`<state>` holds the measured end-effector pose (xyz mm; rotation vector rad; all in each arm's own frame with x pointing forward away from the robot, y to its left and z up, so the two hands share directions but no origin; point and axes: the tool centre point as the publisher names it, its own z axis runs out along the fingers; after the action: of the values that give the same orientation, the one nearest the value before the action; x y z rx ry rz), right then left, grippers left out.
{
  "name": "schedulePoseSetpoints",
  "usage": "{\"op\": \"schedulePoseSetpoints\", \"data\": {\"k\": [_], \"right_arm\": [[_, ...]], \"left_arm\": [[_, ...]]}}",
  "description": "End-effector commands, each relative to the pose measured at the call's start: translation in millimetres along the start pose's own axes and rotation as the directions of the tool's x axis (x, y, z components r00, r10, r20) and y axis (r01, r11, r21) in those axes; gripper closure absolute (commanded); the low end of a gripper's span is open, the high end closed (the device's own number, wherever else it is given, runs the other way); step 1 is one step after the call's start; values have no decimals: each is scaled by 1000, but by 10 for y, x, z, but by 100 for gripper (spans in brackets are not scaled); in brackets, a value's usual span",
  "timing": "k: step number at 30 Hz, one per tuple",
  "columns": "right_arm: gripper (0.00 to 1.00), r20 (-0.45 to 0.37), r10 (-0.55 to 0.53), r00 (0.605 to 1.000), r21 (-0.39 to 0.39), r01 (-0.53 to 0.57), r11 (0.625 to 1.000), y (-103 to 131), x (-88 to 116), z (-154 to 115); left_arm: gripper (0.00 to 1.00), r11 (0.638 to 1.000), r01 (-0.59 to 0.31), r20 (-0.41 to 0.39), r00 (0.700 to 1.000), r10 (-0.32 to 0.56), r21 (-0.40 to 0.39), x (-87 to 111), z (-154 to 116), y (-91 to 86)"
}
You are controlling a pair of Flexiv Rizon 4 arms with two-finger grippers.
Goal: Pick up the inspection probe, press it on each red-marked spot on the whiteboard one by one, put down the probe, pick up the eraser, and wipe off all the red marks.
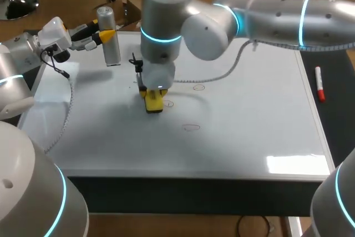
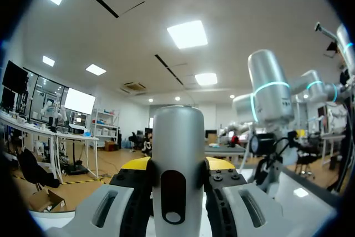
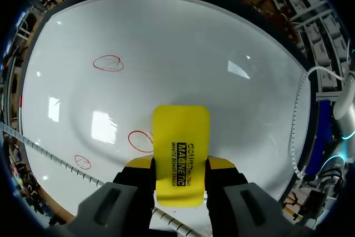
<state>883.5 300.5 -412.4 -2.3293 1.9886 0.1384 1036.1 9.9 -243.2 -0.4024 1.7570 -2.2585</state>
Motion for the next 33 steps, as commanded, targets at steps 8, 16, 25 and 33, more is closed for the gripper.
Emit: {"op": "schedulePoseSetpoints", "data": {"k": [8, 16, 25, 33], "right_arm": [[100, -6, 19, 1000, -25, -19, 1000, 98, 71, 145], [100, -38, 22, 999, -45, -23, 999, 153, 221, 258], [100, -74, 54, 996, -67, -59, 996, 189, 491, 341], [100, -84, 85, 993, -68, -91, 994, 220, 691, 341]], "left_arm": [[100, 1000, -2, 1, 1000, 2, 1, 5, 0, -9], [100, 1000, -2, 1, 1000, 2, 1, 5, 0, -9], [100, 1000, -2, 1, 1000, 2, 1, 5, 0, -9], [100, 1000, -2, 1, 1000, 2, 1, 5, 0, -9]]}}
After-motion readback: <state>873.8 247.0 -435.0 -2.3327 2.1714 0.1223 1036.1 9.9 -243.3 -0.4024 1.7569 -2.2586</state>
